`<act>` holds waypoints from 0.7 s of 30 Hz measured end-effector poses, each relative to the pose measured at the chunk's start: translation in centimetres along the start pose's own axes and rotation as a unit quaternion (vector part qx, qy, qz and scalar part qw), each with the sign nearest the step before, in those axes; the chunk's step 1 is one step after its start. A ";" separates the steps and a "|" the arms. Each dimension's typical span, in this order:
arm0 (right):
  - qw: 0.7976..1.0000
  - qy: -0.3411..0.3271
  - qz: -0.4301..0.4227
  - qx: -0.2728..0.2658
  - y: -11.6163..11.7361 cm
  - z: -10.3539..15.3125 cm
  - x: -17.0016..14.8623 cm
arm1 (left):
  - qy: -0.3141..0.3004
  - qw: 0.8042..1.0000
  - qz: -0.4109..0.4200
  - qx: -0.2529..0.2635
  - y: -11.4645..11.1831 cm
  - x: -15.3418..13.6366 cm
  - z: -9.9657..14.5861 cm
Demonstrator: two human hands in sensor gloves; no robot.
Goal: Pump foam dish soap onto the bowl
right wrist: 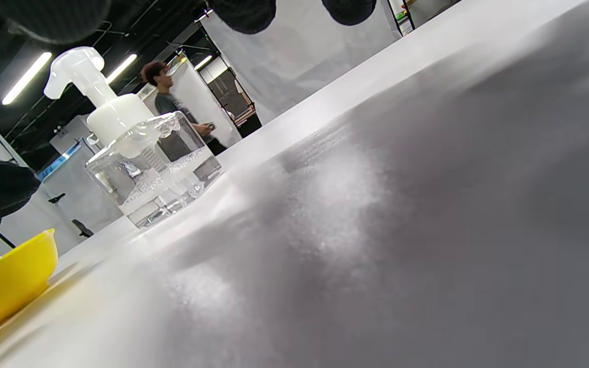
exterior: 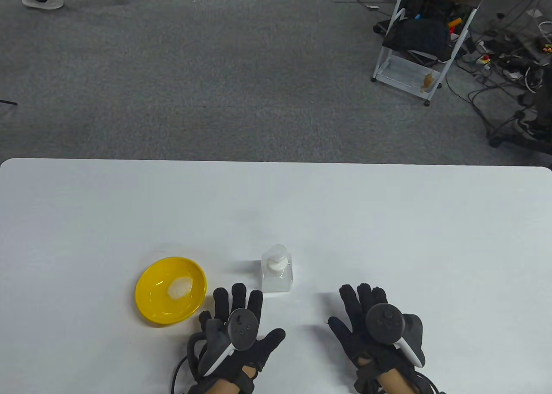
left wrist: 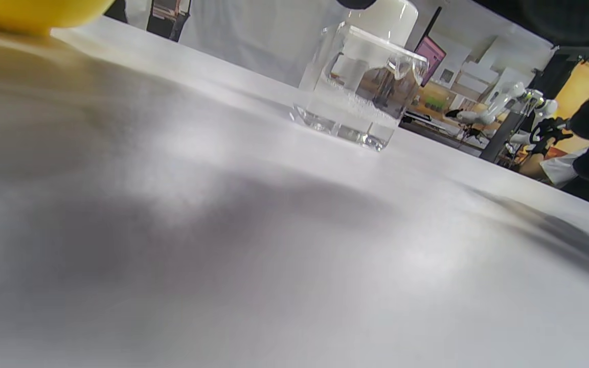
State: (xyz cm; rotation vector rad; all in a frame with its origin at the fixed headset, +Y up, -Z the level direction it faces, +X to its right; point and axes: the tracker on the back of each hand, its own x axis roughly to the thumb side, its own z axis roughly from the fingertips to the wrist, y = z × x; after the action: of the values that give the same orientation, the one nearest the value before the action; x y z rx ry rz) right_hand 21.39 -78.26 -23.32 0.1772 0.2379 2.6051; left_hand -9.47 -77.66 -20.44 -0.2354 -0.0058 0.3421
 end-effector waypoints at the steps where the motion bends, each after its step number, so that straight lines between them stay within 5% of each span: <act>1: 1.000 0.000 0.008 0.000 0.0 0.0 0.0 | 0.003 1.000 -0.002 -0.006 0.0 0.0 -0.1; 21: 1.000 0.007 0.020 0.020 0.7 -0.3 -0.1 | 0.002 0.999 0.042 0.006 0.9 -1.1 -1.0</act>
State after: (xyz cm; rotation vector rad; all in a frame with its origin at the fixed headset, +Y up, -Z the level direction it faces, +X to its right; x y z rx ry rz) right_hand 21.10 -78.93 -23.43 0.1785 0.2953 2.6435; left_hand -10.79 -77.47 -21.58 -0.2252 0.0109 0.4247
